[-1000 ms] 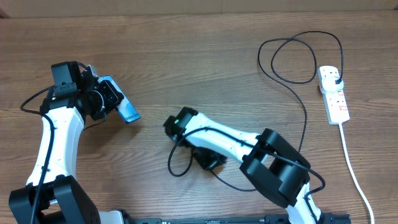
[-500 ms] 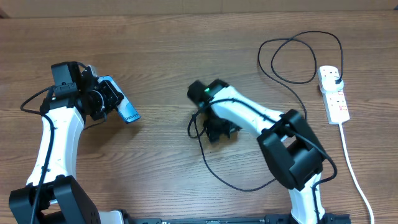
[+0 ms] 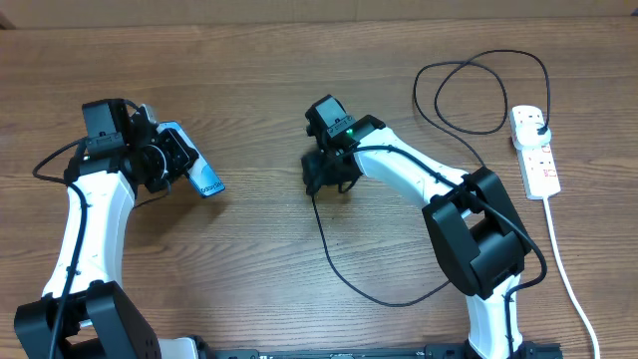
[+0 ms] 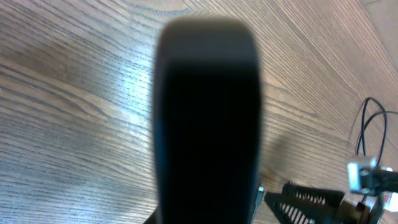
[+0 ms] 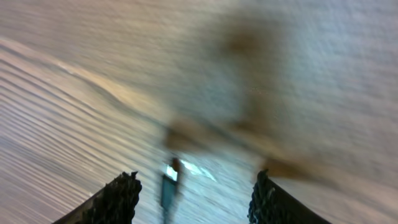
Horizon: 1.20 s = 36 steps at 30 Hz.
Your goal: Plug charger to phone and switch on socket
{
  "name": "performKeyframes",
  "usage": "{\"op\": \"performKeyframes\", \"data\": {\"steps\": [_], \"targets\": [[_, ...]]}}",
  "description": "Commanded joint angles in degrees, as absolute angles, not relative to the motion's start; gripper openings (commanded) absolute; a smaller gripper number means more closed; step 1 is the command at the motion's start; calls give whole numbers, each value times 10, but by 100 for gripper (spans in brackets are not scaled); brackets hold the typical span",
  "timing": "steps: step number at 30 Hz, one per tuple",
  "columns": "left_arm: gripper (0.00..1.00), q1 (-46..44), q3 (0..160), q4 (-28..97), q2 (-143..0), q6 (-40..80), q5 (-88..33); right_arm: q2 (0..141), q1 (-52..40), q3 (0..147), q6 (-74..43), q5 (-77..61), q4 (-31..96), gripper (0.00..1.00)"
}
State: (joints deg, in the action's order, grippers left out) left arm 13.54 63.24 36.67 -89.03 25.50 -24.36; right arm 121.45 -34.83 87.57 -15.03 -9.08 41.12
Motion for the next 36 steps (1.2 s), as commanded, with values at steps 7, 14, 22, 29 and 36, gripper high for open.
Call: {"op": "performKeyframes", "data": {"steps": [7,14,22,29,36], "targets": [[5,135,639,373,-877,257,-249,1211,-373,885,-155,-106,383,49],[5,135,639,375,-877,255,-249,1217,-408,870,-182,-19,427,41],[5,135,639,379,-877,253,-249,1217,-429,821,-207,51,409,45],[5,135,639,381,-877,253,-249,1217,-426,814,-212,48,413,7],[4,135,639,383,-877,253,-249,1217,-429,821,-212,-1,458,13]]}}
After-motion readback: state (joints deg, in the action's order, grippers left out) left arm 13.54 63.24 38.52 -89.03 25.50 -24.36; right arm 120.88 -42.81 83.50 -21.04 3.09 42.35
